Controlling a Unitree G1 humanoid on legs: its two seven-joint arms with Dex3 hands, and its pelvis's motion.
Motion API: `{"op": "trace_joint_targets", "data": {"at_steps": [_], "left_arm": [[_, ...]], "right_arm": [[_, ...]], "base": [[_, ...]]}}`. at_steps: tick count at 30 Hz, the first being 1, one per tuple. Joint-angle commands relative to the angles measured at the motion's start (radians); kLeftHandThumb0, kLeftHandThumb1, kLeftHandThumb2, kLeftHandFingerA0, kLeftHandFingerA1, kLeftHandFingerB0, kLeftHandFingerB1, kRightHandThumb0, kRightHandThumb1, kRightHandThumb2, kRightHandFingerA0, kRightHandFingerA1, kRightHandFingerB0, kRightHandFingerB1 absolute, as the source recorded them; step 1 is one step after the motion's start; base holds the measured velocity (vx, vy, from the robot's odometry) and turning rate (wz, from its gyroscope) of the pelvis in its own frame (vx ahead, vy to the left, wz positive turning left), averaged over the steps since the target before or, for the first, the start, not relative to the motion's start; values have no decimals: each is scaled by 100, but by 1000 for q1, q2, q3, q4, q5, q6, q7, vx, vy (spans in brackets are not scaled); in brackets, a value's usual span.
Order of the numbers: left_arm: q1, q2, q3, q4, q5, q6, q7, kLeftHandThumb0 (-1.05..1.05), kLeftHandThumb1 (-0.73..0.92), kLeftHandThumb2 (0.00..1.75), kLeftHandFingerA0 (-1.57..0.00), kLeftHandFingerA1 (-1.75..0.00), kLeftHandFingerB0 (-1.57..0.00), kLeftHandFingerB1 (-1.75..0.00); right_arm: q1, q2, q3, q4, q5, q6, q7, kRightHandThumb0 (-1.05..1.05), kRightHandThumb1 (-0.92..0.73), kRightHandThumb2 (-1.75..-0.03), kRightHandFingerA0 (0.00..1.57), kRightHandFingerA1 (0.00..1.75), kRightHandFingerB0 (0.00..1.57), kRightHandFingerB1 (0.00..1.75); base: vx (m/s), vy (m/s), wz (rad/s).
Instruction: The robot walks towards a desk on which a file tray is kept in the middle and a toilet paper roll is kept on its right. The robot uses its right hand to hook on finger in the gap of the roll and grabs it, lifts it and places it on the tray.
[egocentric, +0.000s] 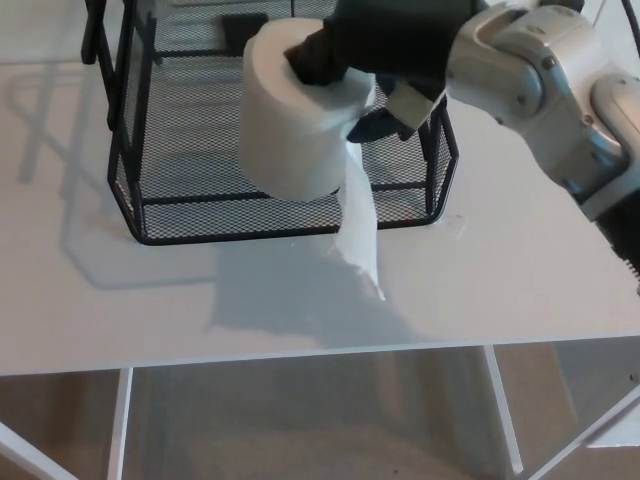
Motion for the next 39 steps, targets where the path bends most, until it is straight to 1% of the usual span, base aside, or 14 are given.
{"op": "trace_joint_targets", "data": {"at_steps": [1, 3, 7, 12, 13, 16, 22, 29, 30, 31, 33, 34, 36, 39], "left_arm": [[1, 13, -22, -6, 31, -4, 0, -99, 76, 85, -74, -115, -45, -102], [1, 17, -32, 0, 38, -8, -4, -98, 76, 90, -71, -118, -38, -109], [3, 15, -33, 10, 34, -12, -4, -101, 75, 87, -77, -115, -43, -103], [8, 12, -36, 10, 33, -12, 0, -101, 75, 86, -72, -116, -36, -109], [11, 12, -37, 9, 33, -16, 0, -100, 77, 87, -76, -112, -43, -102], [12, 12, -37, 8, 31, -13, -3, -101, 78, 85, -72, -112, -39, -101], [12, 17, -39, 4, 31, -11, -8, -104, 77, 83, -73, -116, -40, -105], [17, 20, -40, -5, 29, -15, -21, -102, 77, 84, -72, -115, -41, -103], [23, 19, -41, -6, 30, -16, -19, -102, 76, 85, -72, -115, -41, -103], [25, 19, -43, -5, 32, -18, -19, -104, 76, 85, -68, -117, -37, -110], [27, 18, -43, -5, 32, -20, -19, -104, 76, 85, -68, -117, -37, -110], [23, 19, -46, 1, 35, -12, -18, -103, 77, 85, -69, -117, -36, -109], [19, 19, -49, 1, 39, -4, -13, -102, 78, 85, -72, -114, -42, -102], [30, 19, -45, 1, 33, -9, -16, -102, 76, 85, -70, -118, -42, -110]], "right_arm": [[-44, 27, 17, 28, 26, 46, 143, -25, -59, -65, 84, 139, 90, 61], [-81, 43, 19, 53, 37, 106, 233, -30, -71, -65, 90, 126, 66, 49], [-139, 48, 12, 74, 44, 177, 344, -35, -59, -58, 86, 110, 22, 32], [-179, 54, -7, 73, 62, 279, 454, -32, -57, -57, 79, 110, 15, 34], [-228, 38, 23, 87, 38, 272, 531, -39, -55, -56, 58, 85, 8, 32], [-309, 17, 54, 104, 21, 269, 664, -47, -41, -72, 53, 66, 5, 29], [-410, -9, 81, 128, 17, 240, 790, -52, -39, -71, 43, 57, 6, 29], [-453, -20, 61, 146, 27, 252, 821, -54, -40, -71, 53, 64, 7, 38], [-457, -12, 53, 148, 25, 294, 824, -33, -33, -86, 58, 73, 0, 46], [-480, -10, 40, 170, 36, 309, 837, -53, -43, -73, 71, 71, 9, 40], [-491, -6, 36, 184, 41, 312, 844, -53, -43, -73, 71, 71, 9, 40], [-512, -14, 15, 200, 57, 319, 847, -45, -53, -56, 77, 65, 14, 31], [-547, -21, 0, 236, 67, 313, 857, -45, -54, -56, 56, 59, 13, 31], [-597, -44, 10, 247, 47, 244, 849, -54, -55, -57, 66, 60, 15, 32]], "base": [[0, 0, 0], [0, 0, 0], [0, 0, 0], [0, 0, 0], [0, 0, 0], [0, 0, 0], [0, 0, 0], [0, 0, 0], [0, 0, 0], [0, 0, 0], [0, 0, 0], [0, 0, 0], [0, 0, 0], [0, 0, 0]]}}
